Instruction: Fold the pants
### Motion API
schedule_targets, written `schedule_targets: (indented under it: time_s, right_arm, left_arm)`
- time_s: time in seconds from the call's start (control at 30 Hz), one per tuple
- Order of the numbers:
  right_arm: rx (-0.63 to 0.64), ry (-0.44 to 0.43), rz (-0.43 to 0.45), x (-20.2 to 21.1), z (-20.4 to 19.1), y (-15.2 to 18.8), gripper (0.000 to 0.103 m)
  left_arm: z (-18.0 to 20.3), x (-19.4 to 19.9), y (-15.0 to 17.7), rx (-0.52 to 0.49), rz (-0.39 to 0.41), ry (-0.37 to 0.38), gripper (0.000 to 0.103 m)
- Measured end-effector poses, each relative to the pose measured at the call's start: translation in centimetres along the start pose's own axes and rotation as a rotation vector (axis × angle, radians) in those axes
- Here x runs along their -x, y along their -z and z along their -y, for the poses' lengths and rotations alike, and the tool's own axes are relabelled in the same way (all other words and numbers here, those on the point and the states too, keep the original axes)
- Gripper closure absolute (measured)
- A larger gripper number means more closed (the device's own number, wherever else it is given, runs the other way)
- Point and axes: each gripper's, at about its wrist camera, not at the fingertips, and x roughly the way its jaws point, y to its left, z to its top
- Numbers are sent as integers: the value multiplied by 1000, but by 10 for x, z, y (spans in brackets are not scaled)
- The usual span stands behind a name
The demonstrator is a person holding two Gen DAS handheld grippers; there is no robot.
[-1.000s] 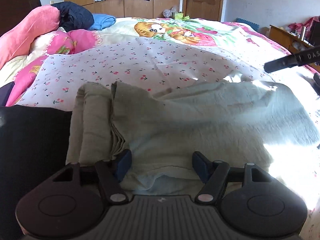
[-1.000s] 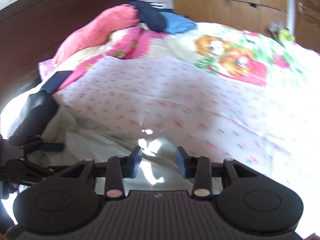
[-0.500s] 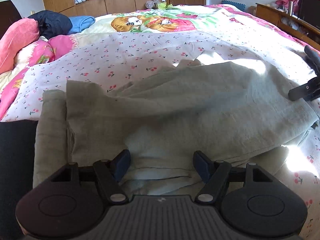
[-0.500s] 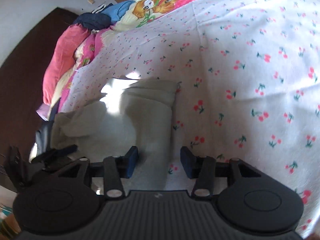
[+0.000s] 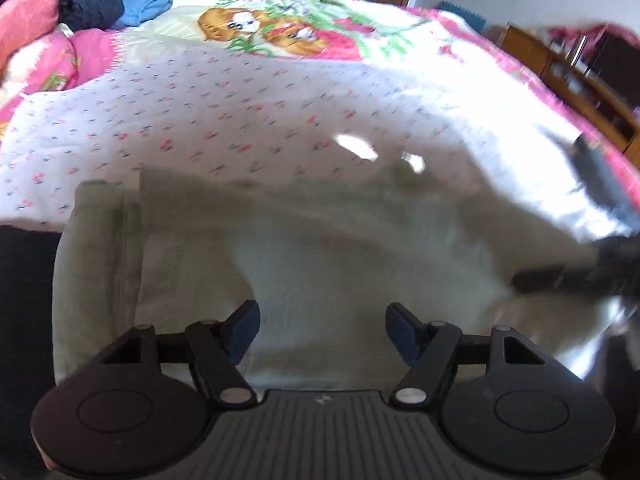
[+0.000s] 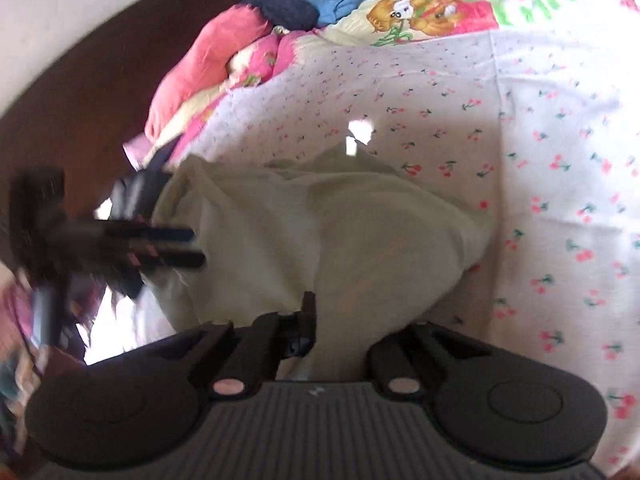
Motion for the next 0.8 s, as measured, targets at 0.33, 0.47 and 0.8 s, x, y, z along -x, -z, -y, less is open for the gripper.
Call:
schedule_targets:
  time_s: [0.33, 0.47, 0.8]
  right_arm:
    - [-297, -154, 64, 15, 61, 34, 87]
    - [-548, -281, 164, 14, 105, 39, 81]
    - [-463, -57, 111, 28, 123, -3, 100]
  left_arm:
    - [130, -59, -44, -401, -33, 94, 19]
    - [98, -67, -7, -291, -128, -37, 19]
    - [92, -35, 44, -127, -120, -65, 18]
